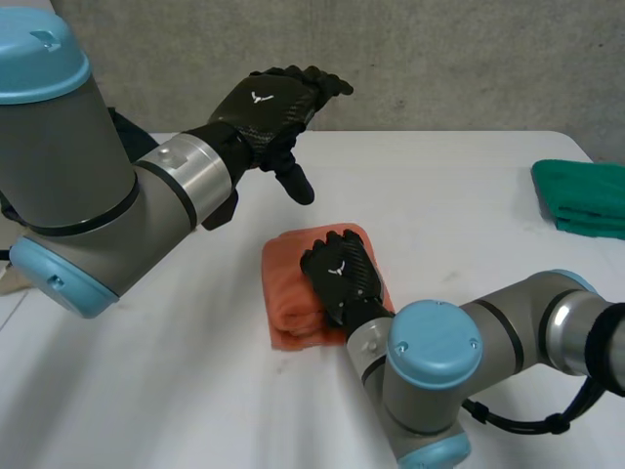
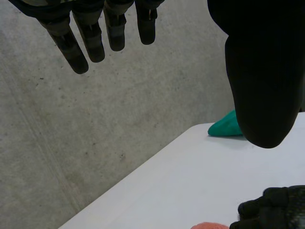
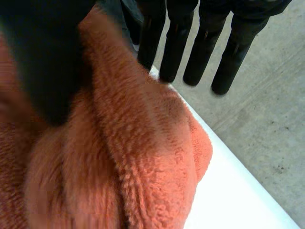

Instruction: Fold the laundry.

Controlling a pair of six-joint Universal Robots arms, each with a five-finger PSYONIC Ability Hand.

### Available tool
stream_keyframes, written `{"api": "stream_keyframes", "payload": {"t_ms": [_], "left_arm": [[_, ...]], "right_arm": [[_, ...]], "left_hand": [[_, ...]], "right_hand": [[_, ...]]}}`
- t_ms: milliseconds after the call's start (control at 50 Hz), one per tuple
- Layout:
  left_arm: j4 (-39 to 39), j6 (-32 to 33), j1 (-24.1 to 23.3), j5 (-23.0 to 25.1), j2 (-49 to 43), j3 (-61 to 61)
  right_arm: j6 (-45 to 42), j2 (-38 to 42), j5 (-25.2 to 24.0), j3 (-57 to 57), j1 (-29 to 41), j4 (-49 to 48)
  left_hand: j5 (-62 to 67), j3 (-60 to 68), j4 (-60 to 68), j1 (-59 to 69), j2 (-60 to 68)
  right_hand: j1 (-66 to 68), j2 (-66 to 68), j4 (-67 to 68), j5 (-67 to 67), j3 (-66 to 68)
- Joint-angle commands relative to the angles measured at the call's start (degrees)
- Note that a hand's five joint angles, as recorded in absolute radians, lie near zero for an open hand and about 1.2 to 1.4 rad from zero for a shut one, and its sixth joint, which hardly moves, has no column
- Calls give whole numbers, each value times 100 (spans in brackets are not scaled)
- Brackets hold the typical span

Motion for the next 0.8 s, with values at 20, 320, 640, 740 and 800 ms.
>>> {"api": "stream_keyframes", "payload": {"t_ms": [20, 320, 640, 740, 800], "left_arm": [[0, -55, 48, 17, 37, 4], [-9, -125, 223, 175, 222, -93], [-9, -230, 197, 184, 213, -145], [17, -239, 206, 192, 196, -145], [18, -248, 223, 193, 178, -128]], "right_arm": [[-67, 174, -5, -327, -39, 5], [230, -378, -487, 6, -355, 953], [443, -406, -972, 385, -540, 1051], [293, -265, -910, 306, -549, 849], [249, -230, -849, 271, -549, 673]], "left_hand": [[-286, -206, -122, -65, -164], [-286, -206, -122, -65, -164], [-286, -206, -122, -65, -164], [-286, -206, -122, -65, -164], [-286, -206, -122, -65, -164]], "right_hand": [[3378, 3343, 3519, 3765, 3506], [-2376, -2410, -2234, -1989, -2248], [-3454, -3488, -3313, -3067, -3326], [-3336, -3371, -3195, -2949, -3209], [-3302, -3337, -3161, -2915, -3175]]}}
